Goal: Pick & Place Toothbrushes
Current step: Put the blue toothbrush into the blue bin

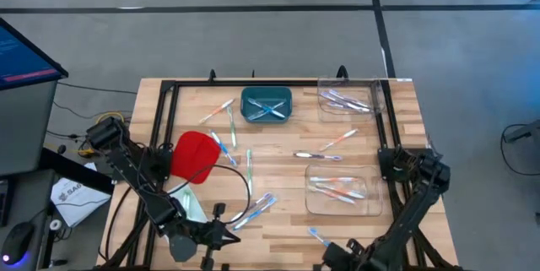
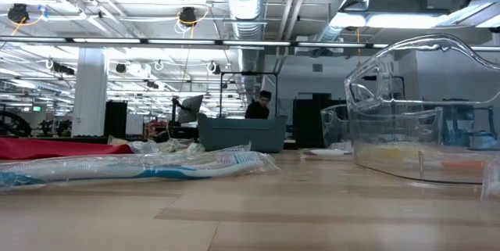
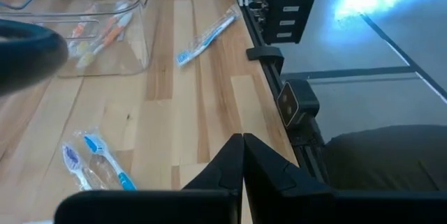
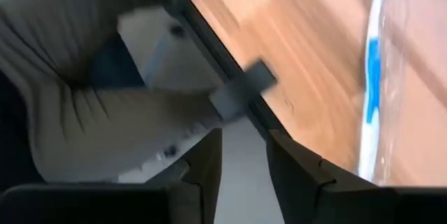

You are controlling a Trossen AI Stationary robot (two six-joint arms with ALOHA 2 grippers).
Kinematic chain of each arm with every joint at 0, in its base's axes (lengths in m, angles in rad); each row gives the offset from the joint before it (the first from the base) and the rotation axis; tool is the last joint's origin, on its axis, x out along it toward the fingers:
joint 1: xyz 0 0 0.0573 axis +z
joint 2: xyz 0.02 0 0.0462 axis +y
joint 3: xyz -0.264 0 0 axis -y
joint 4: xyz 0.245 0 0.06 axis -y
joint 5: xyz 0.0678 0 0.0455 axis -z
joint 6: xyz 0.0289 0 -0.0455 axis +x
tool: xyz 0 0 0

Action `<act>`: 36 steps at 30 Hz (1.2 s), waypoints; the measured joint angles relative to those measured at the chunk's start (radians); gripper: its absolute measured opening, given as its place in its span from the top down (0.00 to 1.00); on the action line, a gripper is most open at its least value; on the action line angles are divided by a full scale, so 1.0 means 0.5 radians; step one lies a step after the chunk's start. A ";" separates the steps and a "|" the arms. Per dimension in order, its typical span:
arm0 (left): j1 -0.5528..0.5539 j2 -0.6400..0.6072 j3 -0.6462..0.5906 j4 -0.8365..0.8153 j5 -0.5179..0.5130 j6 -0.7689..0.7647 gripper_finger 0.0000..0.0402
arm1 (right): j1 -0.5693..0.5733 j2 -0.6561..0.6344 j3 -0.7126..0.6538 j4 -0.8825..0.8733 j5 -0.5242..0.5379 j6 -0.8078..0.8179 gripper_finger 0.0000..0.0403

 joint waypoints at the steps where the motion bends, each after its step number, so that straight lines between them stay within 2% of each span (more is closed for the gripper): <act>1: 0.000 0.000 0.000 0.013 0.000 0.001 1.00 | -0.009 0.011 0.000 -0.003 -0.077 0.000 0.73; 6: -0.004 0.000 0.000 0.037 0.000 0.004 1.00 | -0.025 0.008 0.001 -0.098 -0.143 -0.013 0.73; 12: -0.017 0.000 0.000 0.062 0.001 0.002 1.00 | -0.024 0.006 0.000 -0.454 -0.252 0.183 0.72; 19: -0.021 0.000 0.000 0.078 0.001 0.002 1.00 | 0.000 0.014 -0.001 -0.447 -0.235 0.254 0.66; 22: -0.021 0.000 0.000 0.079 0.001 -0.001 1.00 | -0.015 0.099 -0.008 -0.434 -0.233 0.244 0.62; 26: -0.021 0.000 0.000 0.088 0.001 -0.001 1.00 | -0.023 0.225 -0.005 -0.445 -0.289 0.222 0.54; 30: -0.021 0.000 0.000 0.097 0.001 0.000 1.00 | -0.057 0.335 -0.011 -0.462 -0.439 0.184 0.48; 36: -0.021 0.000 0.000 0.109 0.001 0.003 1.00 | -0.094 0.366 -0.005 -0.487 -0.441 0.097 0.45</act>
